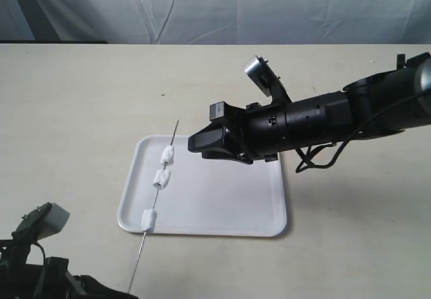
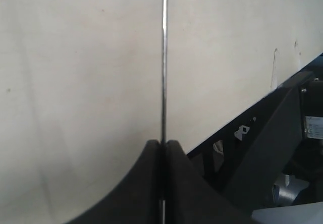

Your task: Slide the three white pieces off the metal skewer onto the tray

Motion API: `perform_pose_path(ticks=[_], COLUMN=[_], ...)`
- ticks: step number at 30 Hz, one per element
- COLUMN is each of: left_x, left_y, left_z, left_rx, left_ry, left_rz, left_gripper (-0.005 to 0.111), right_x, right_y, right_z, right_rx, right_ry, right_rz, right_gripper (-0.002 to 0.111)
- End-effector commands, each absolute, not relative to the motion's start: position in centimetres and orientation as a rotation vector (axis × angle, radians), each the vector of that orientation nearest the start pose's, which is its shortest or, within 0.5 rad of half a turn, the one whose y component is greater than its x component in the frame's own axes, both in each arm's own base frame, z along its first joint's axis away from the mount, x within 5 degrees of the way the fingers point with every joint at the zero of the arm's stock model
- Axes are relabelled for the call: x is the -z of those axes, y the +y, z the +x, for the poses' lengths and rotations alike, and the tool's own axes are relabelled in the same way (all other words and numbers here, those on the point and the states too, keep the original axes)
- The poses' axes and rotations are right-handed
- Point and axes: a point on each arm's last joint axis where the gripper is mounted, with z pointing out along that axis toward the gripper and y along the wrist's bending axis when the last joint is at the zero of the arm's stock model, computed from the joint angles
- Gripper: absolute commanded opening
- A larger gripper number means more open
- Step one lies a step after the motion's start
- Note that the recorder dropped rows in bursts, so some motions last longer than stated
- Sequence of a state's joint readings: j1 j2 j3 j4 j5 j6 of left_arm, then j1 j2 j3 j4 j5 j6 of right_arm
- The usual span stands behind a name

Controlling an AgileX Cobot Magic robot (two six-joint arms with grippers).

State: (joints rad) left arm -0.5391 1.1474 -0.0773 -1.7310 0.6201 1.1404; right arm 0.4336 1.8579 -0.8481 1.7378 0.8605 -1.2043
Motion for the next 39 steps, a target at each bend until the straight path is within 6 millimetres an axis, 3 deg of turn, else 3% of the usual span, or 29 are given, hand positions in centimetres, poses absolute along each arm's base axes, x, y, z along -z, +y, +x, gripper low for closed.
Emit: perform_pose_path(ticks=[1,8,14,20,24,39], left_x=[-15.6,-15.7,-15.8,-16.0,-16.2,-16.1], left_y=[-11.7,-11.5,-11.8,-12.0,-12.2,-12.1], left_z=[8.9,10.0,9.5,9.1,8.8,9.0], left_rx=[1.275,1.178,1.293,1.353,1.417,1.385], left_ry=[2.579,2.58,2.623,2.621,2.616,2.619], left_rz=[0.179,0.075,-0.043,-0.014,0.012,-0.001], left_gripper=[0.0,0.0,0.0,0.0,0.0,0.0], right_x=[-15.9,-16.5,-17.1,-17.6,-17.6,-17.7], right_y=[21.6,23.5,24.8,26.3,26.5,26.6], right_z=[27.7,28.2,27.8,27.1,26.9,26.7], right_rx=[-1.362,-1.238,-1.295,-1.298,-1.308,-1.332], right_ry=[2.456,2.488,2.502,2.493,2.496,2.495], right_rz=[-0.268,-0.156,-0.094,-0.151,-0.162,-0.174], right_gripper=[0.036,0.036,0.036,0.036,0.036,0.036])
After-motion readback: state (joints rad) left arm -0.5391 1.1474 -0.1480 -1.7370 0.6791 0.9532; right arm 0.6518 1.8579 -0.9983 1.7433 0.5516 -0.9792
